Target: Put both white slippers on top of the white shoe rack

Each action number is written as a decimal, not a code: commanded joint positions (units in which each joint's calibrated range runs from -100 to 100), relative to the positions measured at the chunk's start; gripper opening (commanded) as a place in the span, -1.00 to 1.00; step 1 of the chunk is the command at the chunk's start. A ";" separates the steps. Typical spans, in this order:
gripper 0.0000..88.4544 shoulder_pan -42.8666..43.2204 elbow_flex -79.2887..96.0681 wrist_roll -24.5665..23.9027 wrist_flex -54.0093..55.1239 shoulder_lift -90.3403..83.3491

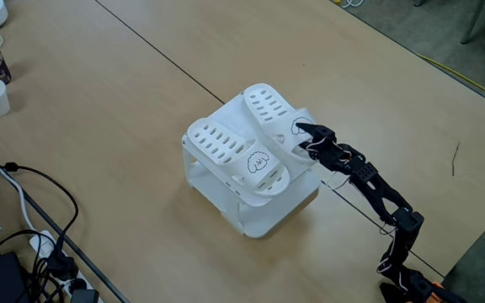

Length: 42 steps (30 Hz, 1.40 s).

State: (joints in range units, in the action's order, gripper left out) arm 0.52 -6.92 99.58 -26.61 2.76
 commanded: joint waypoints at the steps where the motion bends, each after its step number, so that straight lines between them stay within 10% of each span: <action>1: -0.58 -0.69 2.09 0.42 0.21 -3.73; 42: -0.58 -2.17 5.16 0.42 0.98 -9.62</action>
State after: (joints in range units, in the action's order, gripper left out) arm -2.17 2.79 99.58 -26.52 -4.33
